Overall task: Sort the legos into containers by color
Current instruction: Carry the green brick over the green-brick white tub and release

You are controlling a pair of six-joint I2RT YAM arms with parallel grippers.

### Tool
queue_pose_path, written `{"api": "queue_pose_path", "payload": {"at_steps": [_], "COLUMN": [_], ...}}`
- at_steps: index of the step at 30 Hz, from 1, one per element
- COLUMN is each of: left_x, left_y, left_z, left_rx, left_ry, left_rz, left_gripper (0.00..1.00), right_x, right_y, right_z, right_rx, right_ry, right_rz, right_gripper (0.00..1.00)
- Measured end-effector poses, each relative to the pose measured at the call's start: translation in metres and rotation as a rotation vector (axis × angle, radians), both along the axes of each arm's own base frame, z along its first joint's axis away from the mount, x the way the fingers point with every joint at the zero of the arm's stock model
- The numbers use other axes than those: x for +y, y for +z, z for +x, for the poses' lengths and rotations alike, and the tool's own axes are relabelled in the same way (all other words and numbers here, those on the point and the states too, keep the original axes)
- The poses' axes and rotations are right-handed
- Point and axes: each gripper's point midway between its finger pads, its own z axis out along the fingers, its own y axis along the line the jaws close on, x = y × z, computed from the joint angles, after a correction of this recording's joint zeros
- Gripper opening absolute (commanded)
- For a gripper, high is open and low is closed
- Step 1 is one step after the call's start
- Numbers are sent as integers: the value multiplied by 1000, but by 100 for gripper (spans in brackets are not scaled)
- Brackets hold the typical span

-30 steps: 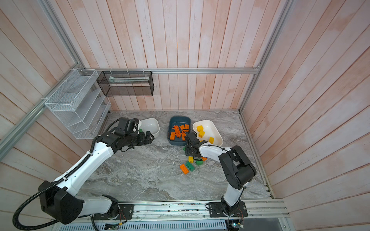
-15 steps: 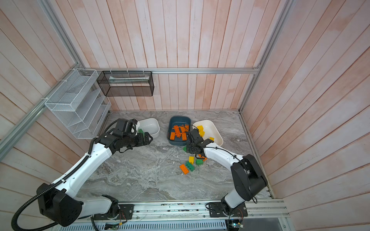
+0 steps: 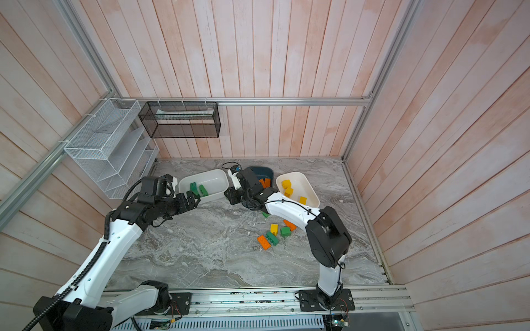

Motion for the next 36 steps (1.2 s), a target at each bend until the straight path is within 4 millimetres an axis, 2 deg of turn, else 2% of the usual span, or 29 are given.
{"api": "queue_pose_path", "payload": {"at_steps": [6, 14, 18, 21, 23, 27, 30, 33, 36], "left_x": [6, 13, 14, 14, 14, 14, 13, 11, 9], "left_y": [-18, -19, -21, -24, -26, -28, -28, -28, -28], "left_z": [-13, -17, -17, -18, -20, -20, -19, -18, -18], "left_rx": [54, 61, 65, 73, 81, 86, 83, 85, 85], "left_ry": [43, 78, 83, 84, 87, 87, 84, 79, 71], "left_rz": [-18, -14, -10, -10, -11, -12, -17, -27, -38], "left_gripper": [100, 100, 100, 100, 100, 100, 100, 100, 100], "right_x": [50, 97, 113, 118, 119, 118, 107, 79, 34], "right_y": [-12, -14, -20, -27, -27, -13, -2, 10, 31], "right_z": [37, 82, 98, 106, 110, 115, 113, 105, 89], "right_rx": [-44, -108, -125, -133, -136, -174, -173, -138, -68], "right_ry": [45, 37, 37, 29, 17, 15, 11, -14, -82], "right_rz": [90, 194, 208, 196, 186, 176, 161, 140, 145], "right_gripper": [19, 19, 28, 38, 46, 60, 61, 61, 65]}}
